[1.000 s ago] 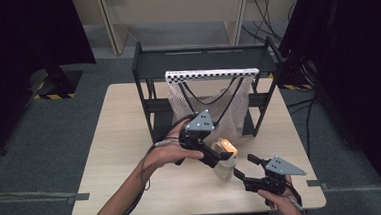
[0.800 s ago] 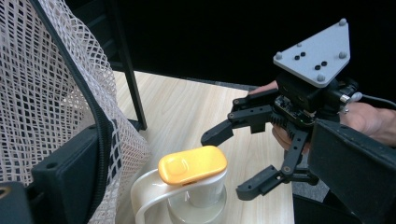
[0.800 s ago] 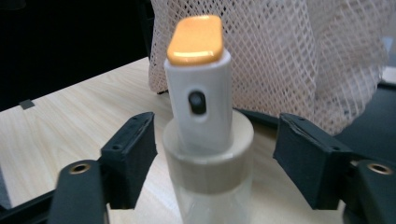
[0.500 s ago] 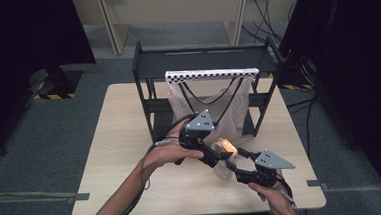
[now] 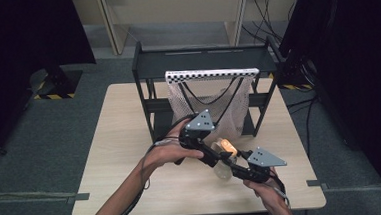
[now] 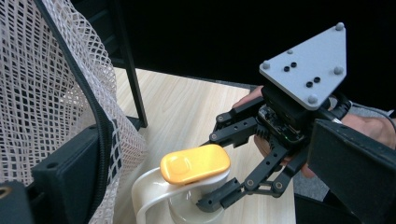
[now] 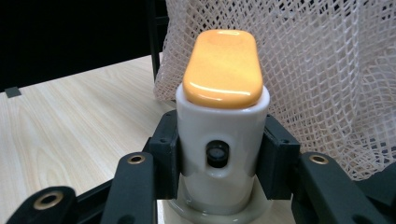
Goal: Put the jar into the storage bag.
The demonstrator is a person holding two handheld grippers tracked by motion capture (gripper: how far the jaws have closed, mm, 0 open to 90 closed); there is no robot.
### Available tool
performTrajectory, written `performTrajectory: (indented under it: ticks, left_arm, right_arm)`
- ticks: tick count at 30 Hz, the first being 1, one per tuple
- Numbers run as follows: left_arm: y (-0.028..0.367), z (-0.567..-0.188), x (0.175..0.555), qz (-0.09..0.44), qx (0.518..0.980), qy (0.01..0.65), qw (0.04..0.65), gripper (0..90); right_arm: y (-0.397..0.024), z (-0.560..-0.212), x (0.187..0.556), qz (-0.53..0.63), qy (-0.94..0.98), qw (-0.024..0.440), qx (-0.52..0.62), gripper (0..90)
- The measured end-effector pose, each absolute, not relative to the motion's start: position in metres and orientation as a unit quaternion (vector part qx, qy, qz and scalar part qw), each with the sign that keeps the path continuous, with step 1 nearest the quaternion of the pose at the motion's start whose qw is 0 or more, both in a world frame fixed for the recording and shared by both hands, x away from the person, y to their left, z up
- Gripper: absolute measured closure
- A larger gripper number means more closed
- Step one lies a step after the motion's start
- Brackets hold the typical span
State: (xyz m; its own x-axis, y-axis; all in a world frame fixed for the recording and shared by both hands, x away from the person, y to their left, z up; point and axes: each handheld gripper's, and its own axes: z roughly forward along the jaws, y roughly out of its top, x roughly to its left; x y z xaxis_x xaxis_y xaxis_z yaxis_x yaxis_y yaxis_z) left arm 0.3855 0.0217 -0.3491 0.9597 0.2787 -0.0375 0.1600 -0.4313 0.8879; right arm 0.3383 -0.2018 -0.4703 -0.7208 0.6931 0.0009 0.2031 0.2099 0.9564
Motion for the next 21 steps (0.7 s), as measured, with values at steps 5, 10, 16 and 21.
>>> performTrajectory:
  ticks: [5, 10, 16, 21]
  left_arm:
    - [0.022, -0.349, 0.385, 0.059, 0.844, 0.130, 0.517, 2.4]
    - [0.023, -0.349, 0.386, 0.057, 0.844, 0.129, 0.517, 2.5]
    - [0.024, -0.349, 0.385, 0.060, 0.844, 0.126, 0.517, 2.6]
    - [0.024, -0.350, 0.385, 0.060, 0.845, 0.125, 0.517, 2.7]
  right_arm:
    - [-0.202, -0.464, 0.333, 0.550, 0.751, 0.225, 0.288, 57.3]
    - [-0.210, -0.449, 0.325, 0.561, 0.744, 0.223, 0.286, 57.2]
    - [-0.221, -0.428, 0.316, 0.567, 0.736, 0.232, 0.288, 57.3]
    - [-0.229, -0.409, 0.312, 0.577, 0.728, 0.238, 0.283, 57.3]
